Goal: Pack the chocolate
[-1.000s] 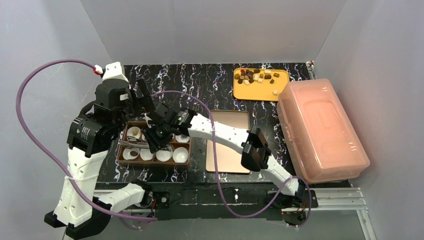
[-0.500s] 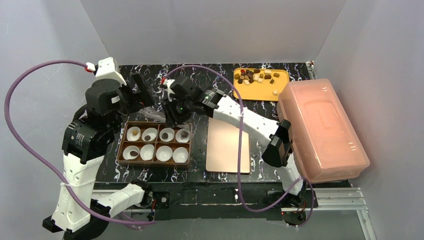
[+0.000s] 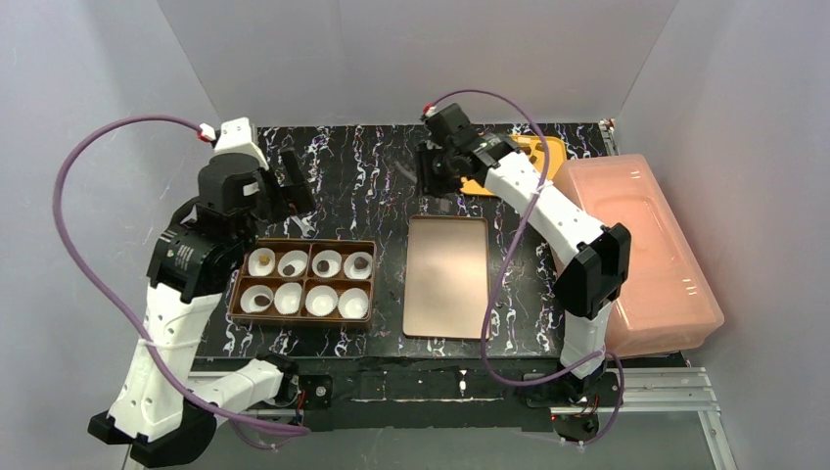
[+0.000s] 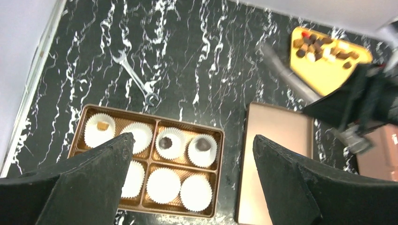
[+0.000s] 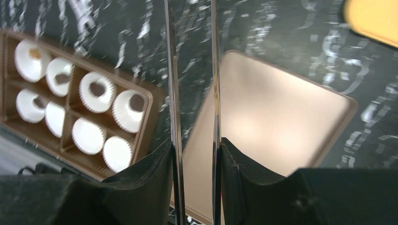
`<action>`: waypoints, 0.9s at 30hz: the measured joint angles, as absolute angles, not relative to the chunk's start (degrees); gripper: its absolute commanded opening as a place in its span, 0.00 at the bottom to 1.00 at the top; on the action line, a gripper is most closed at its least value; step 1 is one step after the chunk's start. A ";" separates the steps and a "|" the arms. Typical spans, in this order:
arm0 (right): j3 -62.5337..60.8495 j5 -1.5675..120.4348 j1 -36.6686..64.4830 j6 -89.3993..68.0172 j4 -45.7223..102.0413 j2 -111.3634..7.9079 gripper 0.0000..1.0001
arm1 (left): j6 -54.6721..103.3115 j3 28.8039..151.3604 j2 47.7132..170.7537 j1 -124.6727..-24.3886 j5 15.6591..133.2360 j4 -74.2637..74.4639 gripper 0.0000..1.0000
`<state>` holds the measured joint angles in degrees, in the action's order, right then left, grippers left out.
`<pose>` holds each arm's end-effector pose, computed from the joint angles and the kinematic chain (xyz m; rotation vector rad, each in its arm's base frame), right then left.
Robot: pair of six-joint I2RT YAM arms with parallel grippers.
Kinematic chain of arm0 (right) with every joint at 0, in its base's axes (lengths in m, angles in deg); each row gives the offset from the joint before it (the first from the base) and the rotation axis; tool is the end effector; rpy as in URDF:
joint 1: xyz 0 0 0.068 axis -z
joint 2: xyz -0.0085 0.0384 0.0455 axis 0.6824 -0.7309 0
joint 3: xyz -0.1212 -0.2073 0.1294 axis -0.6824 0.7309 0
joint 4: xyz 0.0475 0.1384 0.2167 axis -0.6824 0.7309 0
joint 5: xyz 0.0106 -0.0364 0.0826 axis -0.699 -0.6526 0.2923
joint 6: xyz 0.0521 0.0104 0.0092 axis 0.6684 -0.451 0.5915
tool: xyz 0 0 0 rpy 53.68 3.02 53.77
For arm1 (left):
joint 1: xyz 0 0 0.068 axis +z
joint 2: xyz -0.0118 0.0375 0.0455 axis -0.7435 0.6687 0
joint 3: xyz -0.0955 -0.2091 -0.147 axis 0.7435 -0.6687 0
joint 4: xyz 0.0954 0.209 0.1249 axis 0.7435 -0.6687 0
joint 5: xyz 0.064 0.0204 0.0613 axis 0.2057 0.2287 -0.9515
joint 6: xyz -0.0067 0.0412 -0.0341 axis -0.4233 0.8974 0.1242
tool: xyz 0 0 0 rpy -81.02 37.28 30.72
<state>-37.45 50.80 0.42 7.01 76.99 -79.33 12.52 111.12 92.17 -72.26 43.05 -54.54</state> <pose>0.3108 0.2850 0.3600 -0.3751 2.4097 0.5290 0.1423 -0.0489 0.4952 -0.2614 1.8399 -0.1980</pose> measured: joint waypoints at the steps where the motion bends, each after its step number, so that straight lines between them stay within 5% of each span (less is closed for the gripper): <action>1: -37.45 49.95 1.95 7.18 77.65 -78.98 0.44 | 12.59 109.94 92.31 -72.26 43.25 -54.32 1.00; 14: -41.24 40.00 18.87 7.82 86.59 -81.14 0.44 | 12.72 99.91 94.88 -72.26 48.54 -51.72 1.00; 27: -53.21 35.24 26.94 6.48 90.41 -95.59 0.44 | 13.40 99.89 95.56 -72.26 50.15 -50.21 1.00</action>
<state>-53.21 35.24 26.94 6.48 90.41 -95.59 13.40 99.89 95.56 -72.26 50.15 -50.21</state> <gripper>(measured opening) 0.448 0.992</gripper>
